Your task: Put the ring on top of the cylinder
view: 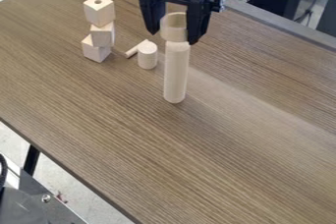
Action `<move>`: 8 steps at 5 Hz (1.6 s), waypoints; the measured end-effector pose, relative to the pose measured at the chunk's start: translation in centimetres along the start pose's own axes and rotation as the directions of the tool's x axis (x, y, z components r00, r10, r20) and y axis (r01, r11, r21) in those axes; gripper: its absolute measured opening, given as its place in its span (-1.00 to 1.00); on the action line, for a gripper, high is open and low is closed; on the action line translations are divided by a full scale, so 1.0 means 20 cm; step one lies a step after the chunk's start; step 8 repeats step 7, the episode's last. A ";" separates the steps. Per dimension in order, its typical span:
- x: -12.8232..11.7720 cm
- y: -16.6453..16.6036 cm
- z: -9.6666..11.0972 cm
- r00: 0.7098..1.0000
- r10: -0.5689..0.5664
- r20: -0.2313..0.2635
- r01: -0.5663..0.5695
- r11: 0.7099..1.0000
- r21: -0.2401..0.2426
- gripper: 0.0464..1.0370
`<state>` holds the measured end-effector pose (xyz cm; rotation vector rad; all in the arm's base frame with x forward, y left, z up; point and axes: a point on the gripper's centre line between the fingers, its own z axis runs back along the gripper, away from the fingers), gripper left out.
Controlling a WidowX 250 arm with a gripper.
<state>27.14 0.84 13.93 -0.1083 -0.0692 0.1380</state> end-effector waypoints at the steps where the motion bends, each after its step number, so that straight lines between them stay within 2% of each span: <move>1: 0.00 0.02 -0.01 1.000 0.007 -0.006 -0.007 1.000 0.005 0.47; 3: 0.04 0.03 -0.04 1.000 0.008 0.020 -0.009 1.000 0.023 0.47; 8: 0.07 0.04 -0.10 1.000 0.015 0.023 -0.016 0.999 0.046 0.47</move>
